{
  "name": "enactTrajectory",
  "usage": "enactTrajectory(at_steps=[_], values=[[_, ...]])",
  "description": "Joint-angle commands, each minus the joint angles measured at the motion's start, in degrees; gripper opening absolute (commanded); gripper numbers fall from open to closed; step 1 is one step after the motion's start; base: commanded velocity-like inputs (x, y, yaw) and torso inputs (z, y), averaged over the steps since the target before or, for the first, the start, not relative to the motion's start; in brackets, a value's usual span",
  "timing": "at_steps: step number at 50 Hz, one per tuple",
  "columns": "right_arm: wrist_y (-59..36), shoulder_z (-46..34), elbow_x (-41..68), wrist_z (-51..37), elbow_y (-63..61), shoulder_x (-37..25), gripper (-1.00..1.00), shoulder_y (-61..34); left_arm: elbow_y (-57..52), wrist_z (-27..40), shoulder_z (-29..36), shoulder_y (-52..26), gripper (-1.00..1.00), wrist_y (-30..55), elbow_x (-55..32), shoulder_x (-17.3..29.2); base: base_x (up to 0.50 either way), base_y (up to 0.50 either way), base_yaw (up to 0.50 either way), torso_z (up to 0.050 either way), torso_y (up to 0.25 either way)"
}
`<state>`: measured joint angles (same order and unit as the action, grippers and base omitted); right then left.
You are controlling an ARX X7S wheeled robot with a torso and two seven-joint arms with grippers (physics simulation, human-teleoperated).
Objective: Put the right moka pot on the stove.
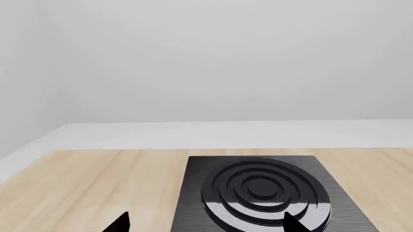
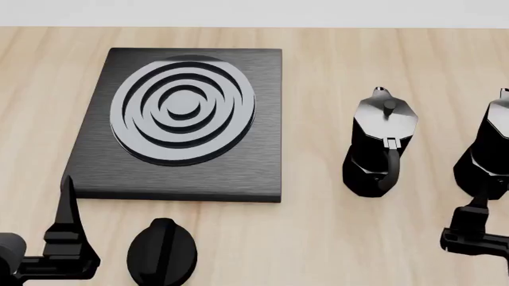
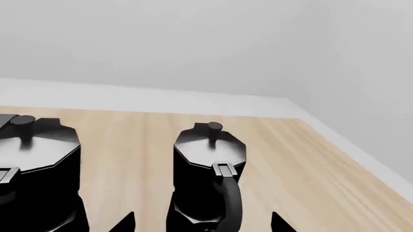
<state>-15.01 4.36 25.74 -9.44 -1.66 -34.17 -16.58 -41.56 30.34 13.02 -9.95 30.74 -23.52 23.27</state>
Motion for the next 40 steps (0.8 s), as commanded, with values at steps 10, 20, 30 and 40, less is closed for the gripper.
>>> enactTrajectory(at_steps=[10, 20, 30, 40], values=[[0.46, -1.91, -0.9, 2.49, 8.29, -0.08, 1.0, -5.96, 0.22, 0.49, 0.31, -0.5, 1.0, 0.37, -0.17, 0.12, 0.0, 0.0, 0.0, 0.0, 0.0], [-0.29, -2.6, -1.05, 3.4, 12.31, -0.18, 1.0, -9.03, 0.69, 0.62, 0.47, -0.36, 1.0, -0.13, 0.04, 0.15, 0.0, 0.0, 0.0, 0.0, 0.0], [3.54, -2.88, -2.3, 4.48, 17.64, 0.78, 1.0, -9.89, 0.81, 0.63, 0.75, -0.4, 1.0, -0.24, -0.02, 0.25, 0.0, 0.0, 0.0, 0.0, 0.0], [1.71, -3.74, -2.45, 4.87, 19.57, 0.39, 1.0, -12.63, 0.36, 1.1, 0.64, -0.7, 1.0, 0.28, -0.32, 0.35, 0.0, 0.0, 0.0, 0.0, 0.0]])
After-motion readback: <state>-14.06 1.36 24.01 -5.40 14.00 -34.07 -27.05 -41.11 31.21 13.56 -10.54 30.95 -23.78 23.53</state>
